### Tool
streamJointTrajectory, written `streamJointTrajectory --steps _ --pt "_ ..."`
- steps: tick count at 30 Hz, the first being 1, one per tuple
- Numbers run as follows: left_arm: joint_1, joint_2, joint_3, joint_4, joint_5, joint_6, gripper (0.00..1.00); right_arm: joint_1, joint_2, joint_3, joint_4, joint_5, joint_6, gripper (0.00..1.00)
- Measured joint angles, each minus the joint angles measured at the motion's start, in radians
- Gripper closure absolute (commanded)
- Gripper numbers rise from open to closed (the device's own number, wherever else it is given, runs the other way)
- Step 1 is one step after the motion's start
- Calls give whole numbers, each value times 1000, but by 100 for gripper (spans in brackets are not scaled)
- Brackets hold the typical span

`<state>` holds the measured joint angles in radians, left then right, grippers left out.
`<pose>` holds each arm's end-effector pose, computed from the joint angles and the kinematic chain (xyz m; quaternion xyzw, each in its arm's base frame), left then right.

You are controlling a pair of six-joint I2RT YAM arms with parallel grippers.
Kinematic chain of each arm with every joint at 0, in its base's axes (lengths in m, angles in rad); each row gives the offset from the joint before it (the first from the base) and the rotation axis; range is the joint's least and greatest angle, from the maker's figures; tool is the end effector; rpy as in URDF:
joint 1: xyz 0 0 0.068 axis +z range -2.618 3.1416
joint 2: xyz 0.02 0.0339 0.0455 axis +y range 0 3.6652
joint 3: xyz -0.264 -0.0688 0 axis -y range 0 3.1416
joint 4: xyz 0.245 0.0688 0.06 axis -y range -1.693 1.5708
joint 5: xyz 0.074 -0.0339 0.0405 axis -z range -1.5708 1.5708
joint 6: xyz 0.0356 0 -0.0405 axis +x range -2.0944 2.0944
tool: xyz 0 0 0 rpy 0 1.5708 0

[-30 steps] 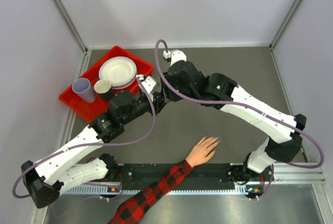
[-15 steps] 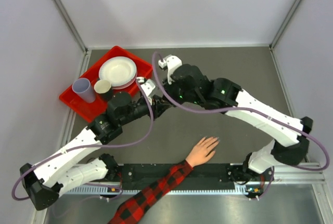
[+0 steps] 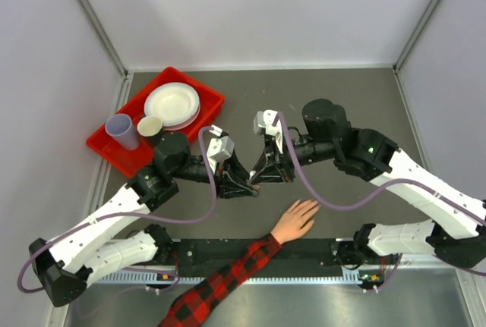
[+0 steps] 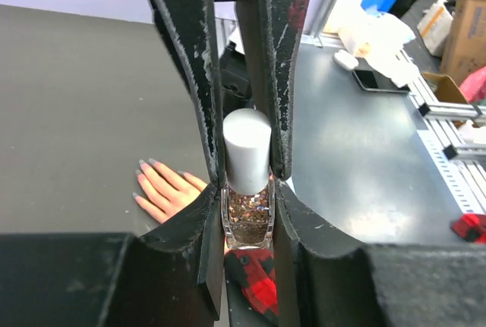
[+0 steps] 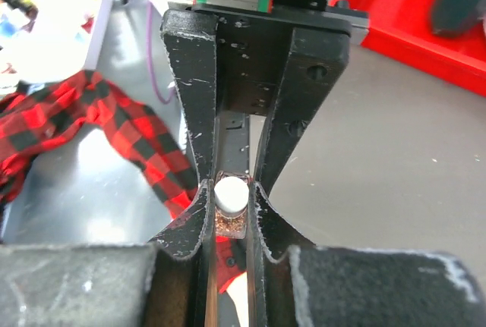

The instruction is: Paint the nails

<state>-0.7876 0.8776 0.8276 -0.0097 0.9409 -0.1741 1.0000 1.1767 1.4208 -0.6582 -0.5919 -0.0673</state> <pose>0.1163 -0.1576 0.3586 0.4922 0.5247 -0.5752 0.3893 0.1112 0.2099 0.4330 -0.5447 0.6085 0.4532 0.3572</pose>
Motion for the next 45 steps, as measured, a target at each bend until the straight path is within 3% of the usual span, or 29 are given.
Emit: streamJointTrajectory --steps 2,3,6,11,13,16,22,31,39,45 --pt "1 2 6 -19 11 6 100 -10 13 11 -11 -33 -11 72" --pt "1 2 11 -34 1 14 100 -14 21 20 -23 -36 -13 51" --pt "-5 -3 24 -61 -90 43 100 -17 34 37 -14 16 1 38" --pt "-11 -34 24 -97 -293 76 100 -19 37 90 -27 285 124 39" --pt "-11 -48 24 -109 -385 84 100 -19 37 123 -42 406 221 46" --pt "-11 -63 24 -122 -515 93 100 -12 37 167 -68 560 369 48" --pt "-11 -70 24 -122 -703 95 100 96 113 294 -145 808 518 49" --pt "-11 -55 24 -114 -779 81 100 143 272 363 -180 931 543 53" --pt "-11 -37 23 -103 -782 67 100 145 299 362 -174 940 519 55" --pt "-11 -35 23 -103 -774 59 100 145 303 360 -161 938 499 66"
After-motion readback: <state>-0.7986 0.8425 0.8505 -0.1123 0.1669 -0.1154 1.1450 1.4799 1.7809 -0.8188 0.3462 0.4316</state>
